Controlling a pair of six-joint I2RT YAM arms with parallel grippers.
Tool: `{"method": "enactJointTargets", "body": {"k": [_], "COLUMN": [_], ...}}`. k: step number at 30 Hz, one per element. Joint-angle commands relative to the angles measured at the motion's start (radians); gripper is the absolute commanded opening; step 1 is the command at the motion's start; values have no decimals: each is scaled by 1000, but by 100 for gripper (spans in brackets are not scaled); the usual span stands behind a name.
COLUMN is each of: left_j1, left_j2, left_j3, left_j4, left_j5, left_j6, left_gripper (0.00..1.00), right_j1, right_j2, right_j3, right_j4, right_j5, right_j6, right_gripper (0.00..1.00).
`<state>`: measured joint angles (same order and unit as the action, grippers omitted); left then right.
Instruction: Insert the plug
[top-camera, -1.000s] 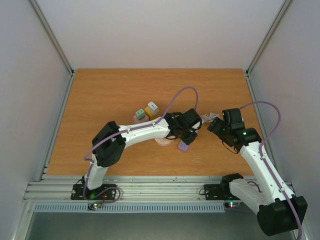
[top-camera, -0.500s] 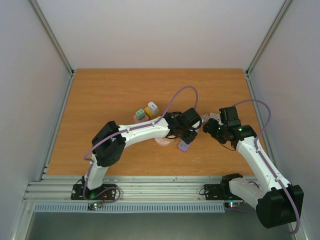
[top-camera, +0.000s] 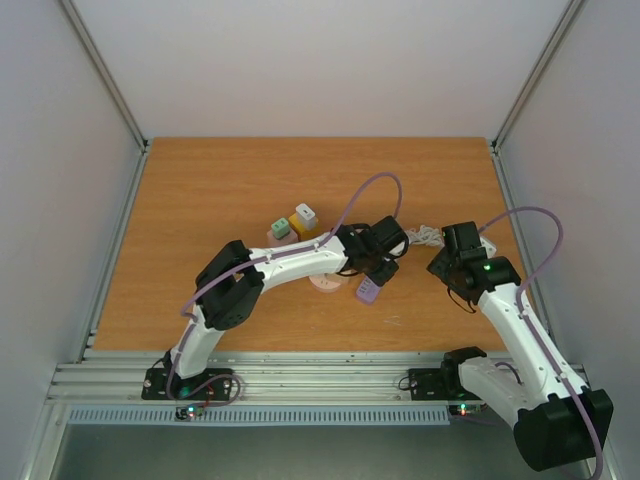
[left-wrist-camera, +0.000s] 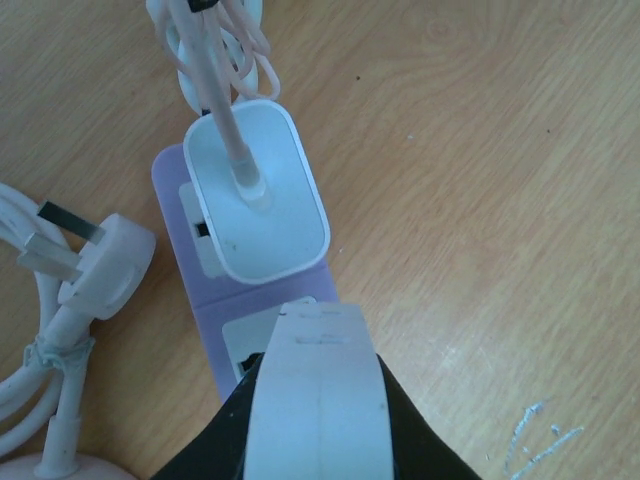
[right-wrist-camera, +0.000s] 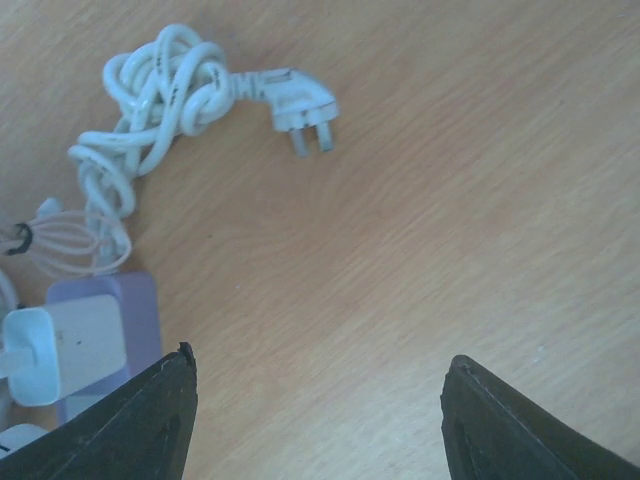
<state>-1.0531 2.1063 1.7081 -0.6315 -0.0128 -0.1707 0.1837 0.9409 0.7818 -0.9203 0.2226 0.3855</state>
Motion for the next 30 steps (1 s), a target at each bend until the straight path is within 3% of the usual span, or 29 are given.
{"method": "enactJointTargets", "body": {"k": [1, 18, 30], "left_j1": [2, 2, -5], "left_j2": [40, 118, 106], "left_j3": [52, 116, 56], "left_j4": [27, -57, 22], "left_j5": [-24, -59, -113], "left_j6": [16, -35, -46], "left_gripper": [0, 0, 0], "right_j1": [-6, -6, -5], "right_j2": [-20, -14, -11], "right_j3": [-12, -25, -31], "right_j4": [-55, -46, -40], "right_j5": [104, 93, 81], "right_j6": [45, 34, 31], "right_gripper": [68, 69, 70]}}
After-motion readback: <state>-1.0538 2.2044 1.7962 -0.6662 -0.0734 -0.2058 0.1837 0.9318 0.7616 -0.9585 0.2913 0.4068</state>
